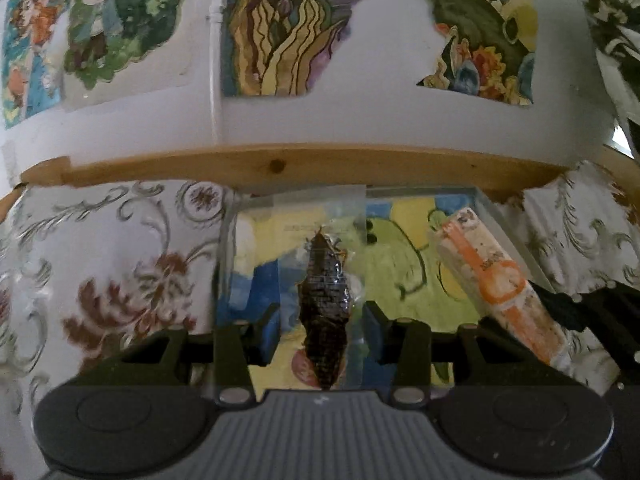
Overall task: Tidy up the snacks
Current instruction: 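Carry the wafer bar into the grey tray while the left tool carries the dark snack there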
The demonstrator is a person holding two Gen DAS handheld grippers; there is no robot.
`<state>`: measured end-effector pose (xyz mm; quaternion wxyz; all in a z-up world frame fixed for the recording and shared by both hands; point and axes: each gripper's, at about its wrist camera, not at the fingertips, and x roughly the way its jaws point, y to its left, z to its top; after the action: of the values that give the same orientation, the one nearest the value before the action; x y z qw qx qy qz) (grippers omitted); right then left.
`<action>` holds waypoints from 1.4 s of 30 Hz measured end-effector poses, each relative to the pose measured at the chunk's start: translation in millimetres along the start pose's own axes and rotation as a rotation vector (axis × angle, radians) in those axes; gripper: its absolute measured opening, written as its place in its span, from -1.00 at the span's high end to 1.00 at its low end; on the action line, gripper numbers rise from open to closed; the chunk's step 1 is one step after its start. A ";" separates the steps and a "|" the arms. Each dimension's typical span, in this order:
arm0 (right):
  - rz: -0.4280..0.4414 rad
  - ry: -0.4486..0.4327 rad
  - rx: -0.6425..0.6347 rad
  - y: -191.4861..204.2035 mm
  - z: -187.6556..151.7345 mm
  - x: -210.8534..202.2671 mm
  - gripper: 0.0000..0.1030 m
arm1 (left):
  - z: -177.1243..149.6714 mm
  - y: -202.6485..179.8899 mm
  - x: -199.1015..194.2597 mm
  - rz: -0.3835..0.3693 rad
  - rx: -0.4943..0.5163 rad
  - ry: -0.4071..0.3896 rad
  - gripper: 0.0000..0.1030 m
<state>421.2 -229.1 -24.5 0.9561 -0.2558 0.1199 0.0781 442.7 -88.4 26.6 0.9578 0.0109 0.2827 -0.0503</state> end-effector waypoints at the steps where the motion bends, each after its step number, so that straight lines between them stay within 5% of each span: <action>1: 0.004 0.010 0.018 -2.3 0.6 11.2 0.32 | 3.0 0.3 7.3 -0.004 -0.008 0.002 0.09; 9: 0.048 0.101 0.081 -3.0 -8.3 67.6 0.32 | 7.8 4.6 66.7 -0.023 -0.040 0.076 0.09; 22: 0.072 0.183 0.234 -18.4 -28.0 86.7 0.26 | 3.2 -8.2 101.7 -0.045 -0.030 0.157 0.07; 26: 0.059 0.196 0.296 -23.6 -29.3 88.0 -0.17 | 2.1 -10.5 109.3 -0.034 -0.025 0.190 0.04; 30: 0.046 0.197 0.345 -29.8 -32.5 83.7 -0.69 | 1.3 -8.3 105.4 -0.014 -0.041 0.162 -0.71; 33: 0.030 0.178 0.382 -36.9 -33.0 74.9 -0.96 | 3.2 -7.1 98.4 -0.020 -0.049 0.135 -0.73; 42: -0.006 0.099 0.459 -61.2 -28.5 29.1 -0.99 | 2.2 -3.1 55.9 -0.016 -0.077 0.035 -0.99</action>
<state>456.6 -293.4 -27.5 0.9824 -0.0357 0.1804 0.0335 490.2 -96.7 -1.9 0.9521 -0.0271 0.3011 -0.0469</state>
